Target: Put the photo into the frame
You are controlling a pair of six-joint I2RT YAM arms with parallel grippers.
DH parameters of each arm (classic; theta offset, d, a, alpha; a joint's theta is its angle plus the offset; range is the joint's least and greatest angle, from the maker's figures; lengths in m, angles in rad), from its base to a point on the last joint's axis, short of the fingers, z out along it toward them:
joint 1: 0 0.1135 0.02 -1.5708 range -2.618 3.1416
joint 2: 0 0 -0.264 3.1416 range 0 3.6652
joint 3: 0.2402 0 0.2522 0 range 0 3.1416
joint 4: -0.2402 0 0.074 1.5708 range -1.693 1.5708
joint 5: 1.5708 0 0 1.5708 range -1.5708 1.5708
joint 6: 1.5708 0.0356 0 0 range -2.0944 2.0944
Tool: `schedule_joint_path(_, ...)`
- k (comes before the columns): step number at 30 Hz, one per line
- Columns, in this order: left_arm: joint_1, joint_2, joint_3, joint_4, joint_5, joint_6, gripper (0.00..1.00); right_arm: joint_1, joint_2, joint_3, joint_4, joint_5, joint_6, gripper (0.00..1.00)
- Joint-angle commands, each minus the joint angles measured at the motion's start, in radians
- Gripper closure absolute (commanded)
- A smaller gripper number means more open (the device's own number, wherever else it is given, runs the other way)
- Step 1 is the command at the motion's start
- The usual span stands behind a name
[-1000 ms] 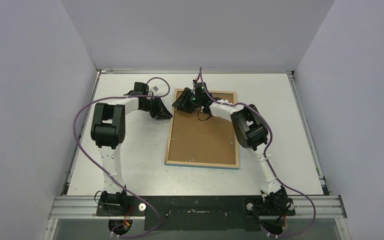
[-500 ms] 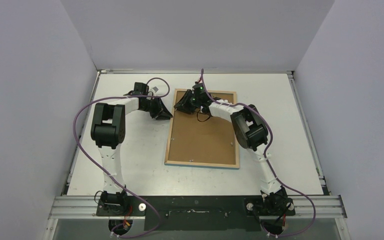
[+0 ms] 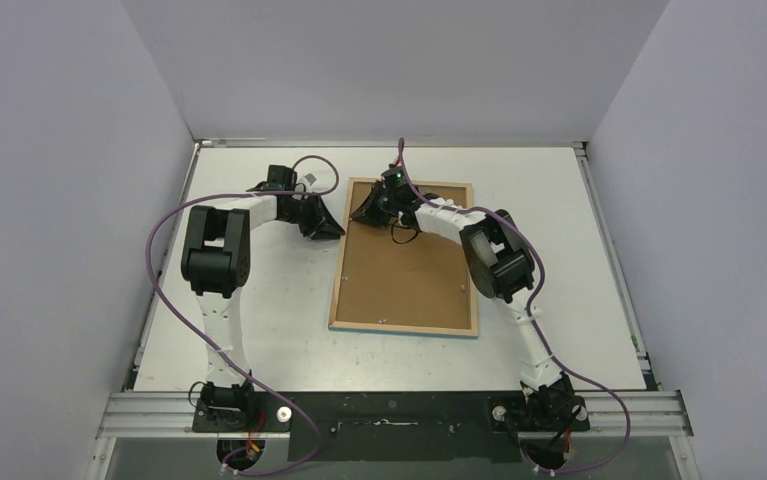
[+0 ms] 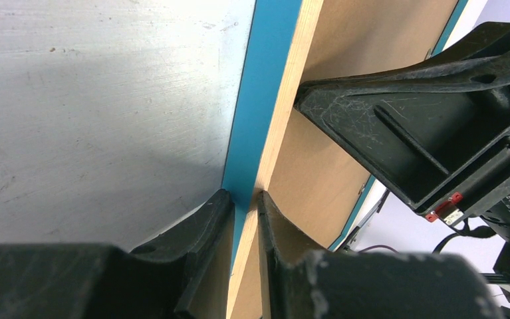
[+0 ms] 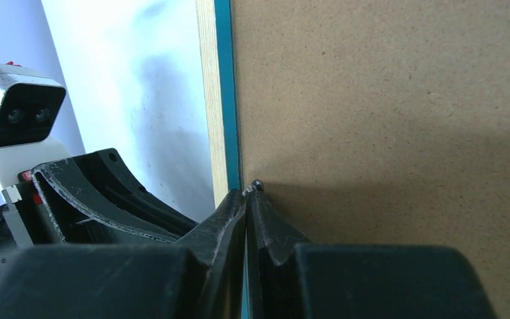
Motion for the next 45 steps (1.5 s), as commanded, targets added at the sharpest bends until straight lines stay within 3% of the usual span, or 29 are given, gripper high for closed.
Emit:
schedule_joint_path(1,-0.013,0.053,-0.045,-0.079,-0.061,0.033,0.83,0.033,0.047,0.001,-0.275,0.088,-0.107,0.96)
schedule_joint_path(15,-0.036,0.023,-0.134,0.004,-0.008,-0.024,0.84,0.081,0.093,0.129,-0.577,0.325,-0.223,1.00)
schedule_joint_path(19,-0.051,-0.001,-0.172,0.043,-0.003,-0.053,0.84,0.101,0.032,0.140,-0.643,0.484,-0.326,1.00)
schedule_joint_path(24,-0.099,-0.051,-0.283,0.193,0.008,-0.153,0.85,0.094,-0.078,0.105,-0.663,0.533,-0.403,0.96)
schedule_joint_path(32,-0.180,-0.150,-0.480,0.486,-0.036,-0.338,0.85,0.056,-0.210,0.043,-0.688,0.478,-0.374,0.87)
schedule_joint_path(35,-0.180,-0.153,-0.566,0.669,-0.025,-0.427,0.85,0.044,-0.232,0.026,-0.674,0.442,-0.353,0.79)
schedule_joint_path(39,-0.181,-0.114,-0.614,0.833,0.004,-0.519,0.84,0.040,-0.266,-0.004,-0.642,0.438,-0.308,0.76)
schedule_joint_path(45,-0.180,-0.121,-0.622,0.843,-0.014,-0.514,0.83,0.034,-0.292,-0.080,-0.556,0.283,-0.231,0.74)
